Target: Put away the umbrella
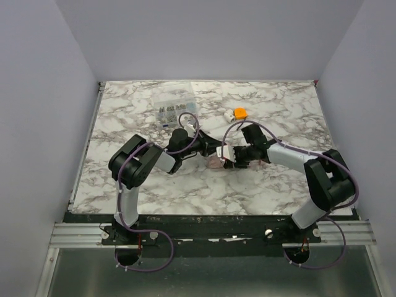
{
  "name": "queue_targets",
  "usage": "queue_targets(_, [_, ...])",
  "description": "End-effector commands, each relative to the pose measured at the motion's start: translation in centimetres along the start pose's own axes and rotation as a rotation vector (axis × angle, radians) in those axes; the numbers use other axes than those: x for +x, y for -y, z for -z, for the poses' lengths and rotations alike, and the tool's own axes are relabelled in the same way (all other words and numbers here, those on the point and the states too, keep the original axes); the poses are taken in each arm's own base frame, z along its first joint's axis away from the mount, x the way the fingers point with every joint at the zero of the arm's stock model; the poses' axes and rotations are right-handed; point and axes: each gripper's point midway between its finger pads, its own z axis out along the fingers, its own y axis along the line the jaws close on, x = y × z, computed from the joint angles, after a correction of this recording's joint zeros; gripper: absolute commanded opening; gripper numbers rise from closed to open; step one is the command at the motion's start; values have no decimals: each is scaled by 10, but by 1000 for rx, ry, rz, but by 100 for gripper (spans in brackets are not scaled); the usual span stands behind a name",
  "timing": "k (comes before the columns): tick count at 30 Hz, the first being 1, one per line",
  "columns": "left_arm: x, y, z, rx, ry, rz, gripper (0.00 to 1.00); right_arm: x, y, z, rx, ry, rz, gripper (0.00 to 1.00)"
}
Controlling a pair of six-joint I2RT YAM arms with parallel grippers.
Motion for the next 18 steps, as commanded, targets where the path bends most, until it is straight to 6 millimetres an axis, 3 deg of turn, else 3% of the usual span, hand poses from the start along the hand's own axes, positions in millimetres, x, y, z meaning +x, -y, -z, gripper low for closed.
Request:
queue_targets(1, [13,55,11,194,-59,-69,0,35,-99,-1,-382,-116,-280,0])
queue_targets(7, [23,40,14,186,-105,-60,0,24,-104,-5,-497,-63,-413,0])
queue_targets(13, [33,28,23,195,-141,-60,0,28,-108,-7,-581,-84,-523,0])
queue_targets(18, [44,1,33,125,-215,-114,0,31,-105,-11,-613,-100,-628,0])
